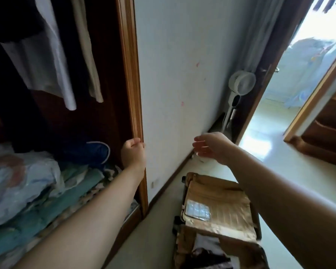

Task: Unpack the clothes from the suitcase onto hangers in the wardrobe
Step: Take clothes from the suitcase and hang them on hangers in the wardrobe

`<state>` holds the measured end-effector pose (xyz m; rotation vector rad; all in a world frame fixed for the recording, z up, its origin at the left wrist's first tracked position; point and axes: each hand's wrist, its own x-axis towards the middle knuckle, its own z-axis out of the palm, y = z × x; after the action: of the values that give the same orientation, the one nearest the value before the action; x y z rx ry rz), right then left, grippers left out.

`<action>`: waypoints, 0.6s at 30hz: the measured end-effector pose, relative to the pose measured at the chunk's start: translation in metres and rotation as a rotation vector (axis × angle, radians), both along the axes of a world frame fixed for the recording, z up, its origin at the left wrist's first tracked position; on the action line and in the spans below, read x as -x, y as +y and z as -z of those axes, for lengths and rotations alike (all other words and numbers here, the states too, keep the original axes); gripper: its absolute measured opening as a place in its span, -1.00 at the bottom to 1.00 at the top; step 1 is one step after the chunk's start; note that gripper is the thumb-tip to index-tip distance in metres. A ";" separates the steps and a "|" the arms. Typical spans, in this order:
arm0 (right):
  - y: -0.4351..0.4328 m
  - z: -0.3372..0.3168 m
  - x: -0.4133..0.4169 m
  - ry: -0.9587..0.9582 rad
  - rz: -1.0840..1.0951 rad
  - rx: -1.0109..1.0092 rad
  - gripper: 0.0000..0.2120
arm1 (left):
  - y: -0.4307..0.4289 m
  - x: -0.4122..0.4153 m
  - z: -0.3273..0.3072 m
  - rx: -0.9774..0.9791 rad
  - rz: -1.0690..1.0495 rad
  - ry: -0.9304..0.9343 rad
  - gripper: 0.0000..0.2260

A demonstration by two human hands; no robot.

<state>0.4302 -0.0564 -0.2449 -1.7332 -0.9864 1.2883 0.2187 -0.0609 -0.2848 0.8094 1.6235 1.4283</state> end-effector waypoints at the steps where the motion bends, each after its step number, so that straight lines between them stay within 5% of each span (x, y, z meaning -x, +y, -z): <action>1: -0.007 0.019 -0.011 0.007 0.023 0.033 -0.80 | -0.004 -0.012 0.018 0.039 0.028 -0.012 -0.75; 18: -0.135 0.357 -0.136 0.119 0.403 0.460 -0.83 | -0.062 -0.129 0.347 0.580 0.456 0.102 -0.80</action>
<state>0.5659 -0.1915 -0.6024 -2.0340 -0.2537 1.3934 0.3480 -0.1230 -0.6317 0.8376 1.6674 0.5627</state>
